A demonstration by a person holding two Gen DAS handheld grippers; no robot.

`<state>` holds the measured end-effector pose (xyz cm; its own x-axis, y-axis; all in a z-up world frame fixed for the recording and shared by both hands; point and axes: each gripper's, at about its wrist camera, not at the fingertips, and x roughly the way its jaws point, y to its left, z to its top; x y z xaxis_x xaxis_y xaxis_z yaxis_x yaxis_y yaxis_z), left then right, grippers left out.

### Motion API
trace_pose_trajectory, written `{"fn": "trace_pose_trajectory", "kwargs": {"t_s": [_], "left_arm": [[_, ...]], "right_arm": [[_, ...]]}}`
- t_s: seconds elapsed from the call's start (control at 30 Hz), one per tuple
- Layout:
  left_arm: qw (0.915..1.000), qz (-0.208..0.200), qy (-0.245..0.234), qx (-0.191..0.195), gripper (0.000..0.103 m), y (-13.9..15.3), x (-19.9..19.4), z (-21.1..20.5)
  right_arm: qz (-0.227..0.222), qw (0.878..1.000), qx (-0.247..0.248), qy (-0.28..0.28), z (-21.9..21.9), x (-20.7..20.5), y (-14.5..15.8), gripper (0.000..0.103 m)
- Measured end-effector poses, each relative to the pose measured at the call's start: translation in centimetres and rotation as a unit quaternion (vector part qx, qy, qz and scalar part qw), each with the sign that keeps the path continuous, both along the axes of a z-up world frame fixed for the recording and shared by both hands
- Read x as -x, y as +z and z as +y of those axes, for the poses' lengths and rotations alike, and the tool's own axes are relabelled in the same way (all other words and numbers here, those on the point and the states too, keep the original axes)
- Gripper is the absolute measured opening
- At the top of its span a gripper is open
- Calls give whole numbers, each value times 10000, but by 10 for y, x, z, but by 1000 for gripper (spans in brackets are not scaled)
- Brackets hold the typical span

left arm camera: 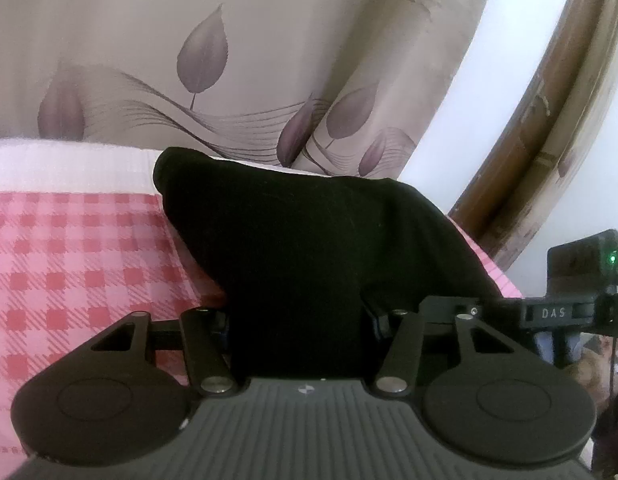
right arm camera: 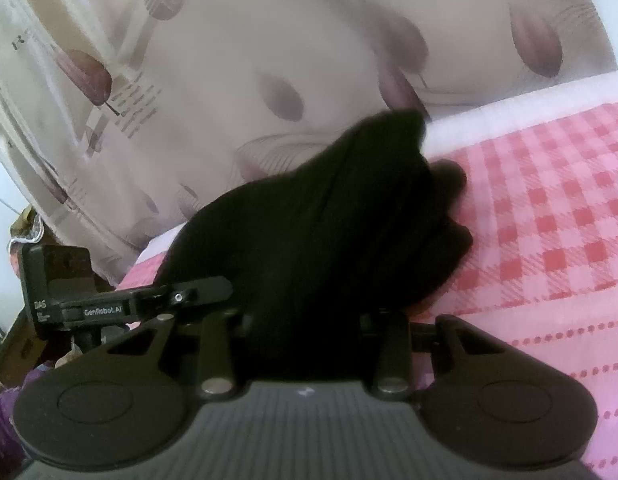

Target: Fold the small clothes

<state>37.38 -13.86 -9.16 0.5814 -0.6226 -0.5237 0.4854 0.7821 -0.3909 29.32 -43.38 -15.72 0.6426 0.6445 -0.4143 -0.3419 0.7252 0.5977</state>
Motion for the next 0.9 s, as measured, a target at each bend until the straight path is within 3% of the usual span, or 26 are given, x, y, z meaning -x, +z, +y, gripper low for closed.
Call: {"fn": "trace_pose_trajectory", "kwargs": {"t_s": [0.27, 0.9], "left_arm": [[9988, -187, 76, -439, 56, 5, 5, -14], [9975, -313, 112, -631, 56, 3, 8, -18]], "right_arm": [[85, 9999, 18, -96, -2, -1, -8, 38], [165, 9993, -240, -235, -3, 1, -10, 38]]}}
